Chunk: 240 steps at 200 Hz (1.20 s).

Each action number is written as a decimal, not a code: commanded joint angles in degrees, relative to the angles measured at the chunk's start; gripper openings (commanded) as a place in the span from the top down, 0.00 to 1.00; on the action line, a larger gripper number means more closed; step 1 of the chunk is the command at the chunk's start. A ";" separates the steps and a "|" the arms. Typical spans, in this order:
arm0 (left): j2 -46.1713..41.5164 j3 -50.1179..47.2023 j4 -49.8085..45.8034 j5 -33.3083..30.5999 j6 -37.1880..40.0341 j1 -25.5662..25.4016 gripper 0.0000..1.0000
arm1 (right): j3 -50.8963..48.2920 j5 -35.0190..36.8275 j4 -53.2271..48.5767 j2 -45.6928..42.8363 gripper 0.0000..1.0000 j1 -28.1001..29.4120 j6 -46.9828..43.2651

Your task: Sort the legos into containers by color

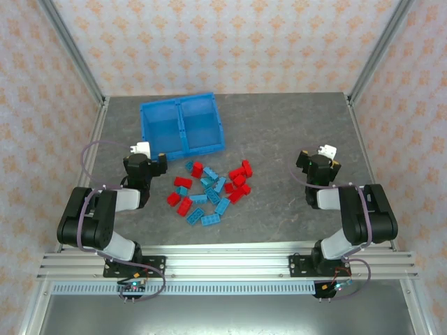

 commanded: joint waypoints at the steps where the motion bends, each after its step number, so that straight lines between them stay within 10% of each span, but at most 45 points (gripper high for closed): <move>1: -0.32 0.66 1.86 0.25 0.99 -0.24 0.00 | 0.69 -0.42 0.82 -0.41 0.01 -0.13 -0.72; 114: -0.32 0.67 1.91 0.33 0.87 -0.14 0.00 | 0.92 1.17 -0.19 -1.75 0.01 -0.05 -0.35; 155: -2.50 1.48 -1.20 1.22 2.48 -1.10 0.02 | 11.01 9.57 -50.31 -29.35 0.01 1.28 22.05; 208: -16.88 1.53 -16.93 -7.64 -3.47 -4.46 0.00 | 16.51 -24.51 -88.02 -47.80 0.01 3.16 33.27; 240: -30.93 6.13 -36.28 -11.26 -5.23 -13.34 0.00 | 21.07 -28.00 -97.43 -48.11 0.01 13.06 30.98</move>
